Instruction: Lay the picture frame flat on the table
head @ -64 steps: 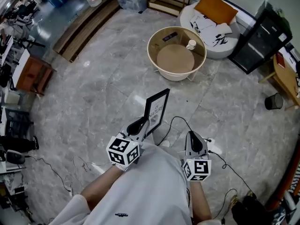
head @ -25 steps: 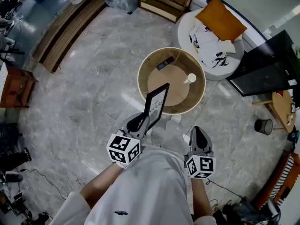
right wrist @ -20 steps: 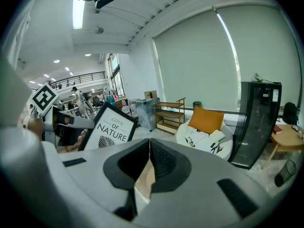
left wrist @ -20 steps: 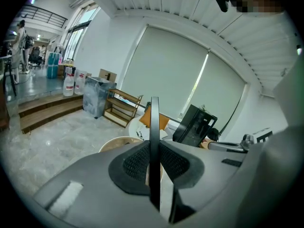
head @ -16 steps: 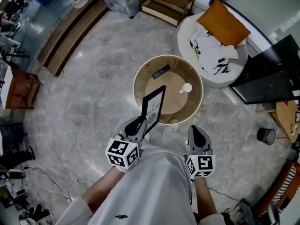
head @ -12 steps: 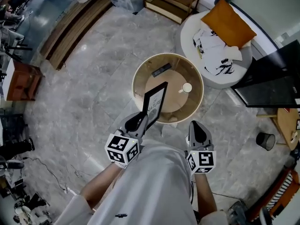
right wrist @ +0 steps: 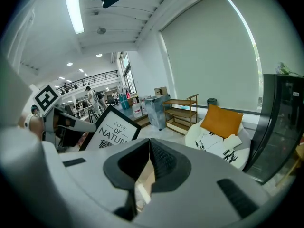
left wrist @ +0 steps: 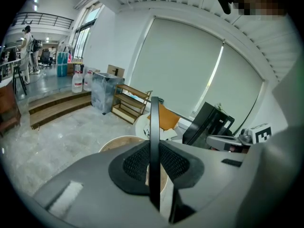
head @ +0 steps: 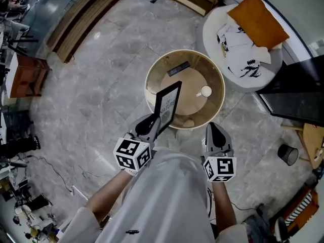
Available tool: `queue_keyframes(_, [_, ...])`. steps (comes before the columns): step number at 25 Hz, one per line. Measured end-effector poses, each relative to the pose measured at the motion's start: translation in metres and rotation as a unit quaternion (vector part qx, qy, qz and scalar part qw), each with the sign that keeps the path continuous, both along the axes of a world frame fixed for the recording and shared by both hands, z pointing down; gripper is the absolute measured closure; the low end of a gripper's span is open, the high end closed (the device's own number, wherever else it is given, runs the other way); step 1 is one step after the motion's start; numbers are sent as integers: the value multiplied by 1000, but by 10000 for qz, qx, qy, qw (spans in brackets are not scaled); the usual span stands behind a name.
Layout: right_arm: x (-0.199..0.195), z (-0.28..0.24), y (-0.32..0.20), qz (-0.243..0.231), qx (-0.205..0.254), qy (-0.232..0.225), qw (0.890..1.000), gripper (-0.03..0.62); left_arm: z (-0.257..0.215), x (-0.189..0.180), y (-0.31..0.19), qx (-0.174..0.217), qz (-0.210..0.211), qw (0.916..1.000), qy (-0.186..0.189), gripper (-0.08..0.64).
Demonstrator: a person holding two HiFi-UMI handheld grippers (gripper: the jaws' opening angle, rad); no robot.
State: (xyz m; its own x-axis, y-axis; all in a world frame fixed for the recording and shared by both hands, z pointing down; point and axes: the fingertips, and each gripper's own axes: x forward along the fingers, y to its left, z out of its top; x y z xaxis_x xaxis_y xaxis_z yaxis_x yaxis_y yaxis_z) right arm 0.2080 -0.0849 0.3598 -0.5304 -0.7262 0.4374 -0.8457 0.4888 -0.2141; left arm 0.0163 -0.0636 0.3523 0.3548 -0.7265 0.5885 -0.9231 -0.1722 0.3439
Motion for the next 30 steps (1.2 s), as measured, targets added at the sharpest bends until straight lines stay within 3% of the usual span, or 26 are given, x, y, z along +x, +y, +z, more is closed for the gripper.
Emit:
queue_keyframes(12, [-44,52,-33,-245,-415,68,9988,588,65,-16,-25,-571,-195,9974,403,503])
queue_keyframes(22, [-65,160,-50,-380,-770,286,9959,588,176,-35,-44,-950,-394,9919,751,503])
queue_keyframes(30, [-89,236,-71,-360,-983,298,9941,588,270,-46,-65,-1026,-657,9861,1131,503])
